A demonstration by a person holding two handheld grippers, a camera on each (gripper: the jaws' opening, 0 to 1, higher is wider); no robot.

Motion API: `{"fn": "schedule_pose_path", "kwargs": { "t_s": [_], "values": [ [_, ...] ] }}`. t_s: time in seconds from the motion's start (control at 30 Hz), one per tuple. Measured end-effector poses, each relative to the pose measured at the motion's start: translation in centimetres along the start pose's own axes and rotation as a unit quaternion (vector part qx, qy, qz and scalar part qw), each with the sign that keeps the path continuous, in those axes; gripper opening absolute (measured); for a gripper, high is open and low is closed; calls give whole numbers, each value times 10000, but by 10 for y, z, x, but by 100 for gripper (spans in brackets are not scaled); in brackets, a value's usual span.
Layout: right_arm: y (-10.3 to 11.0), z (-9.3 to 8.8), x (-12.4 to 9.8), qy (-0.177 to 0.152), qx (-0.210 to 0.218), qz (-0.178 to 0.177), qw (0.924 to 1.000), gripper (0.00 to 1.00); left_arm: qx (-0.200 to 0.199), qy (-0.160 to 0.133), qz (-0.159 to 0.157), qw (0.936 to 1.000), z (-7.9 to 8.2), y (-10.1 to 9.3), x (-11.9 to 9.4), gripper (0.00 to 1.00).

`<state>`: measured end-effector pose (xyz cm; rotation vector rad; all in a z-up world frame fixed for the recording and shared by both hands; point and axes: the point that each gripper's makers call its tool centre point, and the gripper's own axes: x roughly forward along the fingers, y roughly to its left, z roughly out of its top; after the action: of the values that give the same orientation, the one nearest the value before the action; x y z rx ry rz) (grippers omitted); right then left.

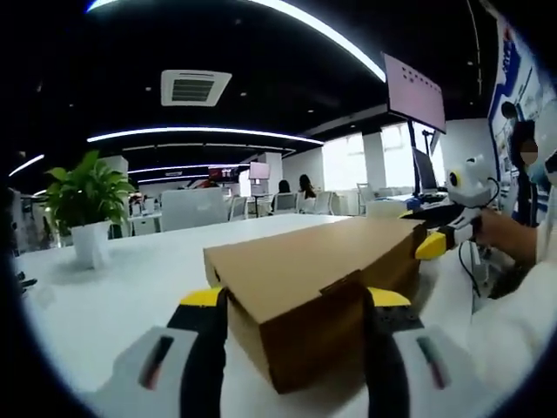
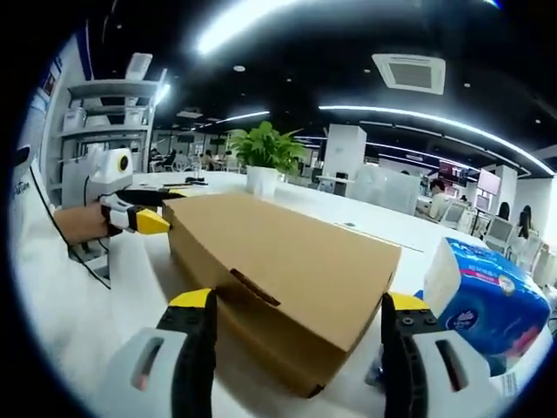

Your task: Operate the shoe box by opening the lid, removing the specified soft item, and placing it in the target area until the item is outside and the box remains undamaged.

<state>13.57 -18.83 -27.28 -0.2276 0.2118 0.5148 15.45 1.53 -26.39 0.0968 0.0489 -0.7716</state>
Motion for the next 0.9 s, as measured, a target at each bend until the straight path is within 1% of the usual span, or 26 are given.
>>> {"fn": "schedule_pose_path", "kwargs": {
  "t_s": [0.13,0.27,0.37,0.47,0.6,0.63,0.7,0.9],
  "values": [
    [0,0,-2,19,11,8,10000,79,-36,81,-25,10000,2,1,2,63],
    [-2,-1,-4,-19,-22,44,10000,77,-25,70,-47,10000,1,0,2,63],
    [-2,-2,-8,91,-74,61,9999,76,-33,11,-106,9999,1,-1,3,64],
    [-2,-3,-11,132,-83,60,9999,75,-8,89,-181,9998,2,-1,3,63],
    [-2,-4,-11,15,-96,23,10000,75,-153,104,-238,9995,3,2,4,63],
    [-2,-4,-12,24,-158,31,9999,74,-172,105,-260,9995,4,3,4,63],
    [-2,-4,-13,3,-144,46,9999,74,-265,135,-324,9990,4,4,4,62],
    [-3,-2,-16,-40,4,153,9999,72,-217,167,-365,9990,3,4,3,62]
  ]
}}
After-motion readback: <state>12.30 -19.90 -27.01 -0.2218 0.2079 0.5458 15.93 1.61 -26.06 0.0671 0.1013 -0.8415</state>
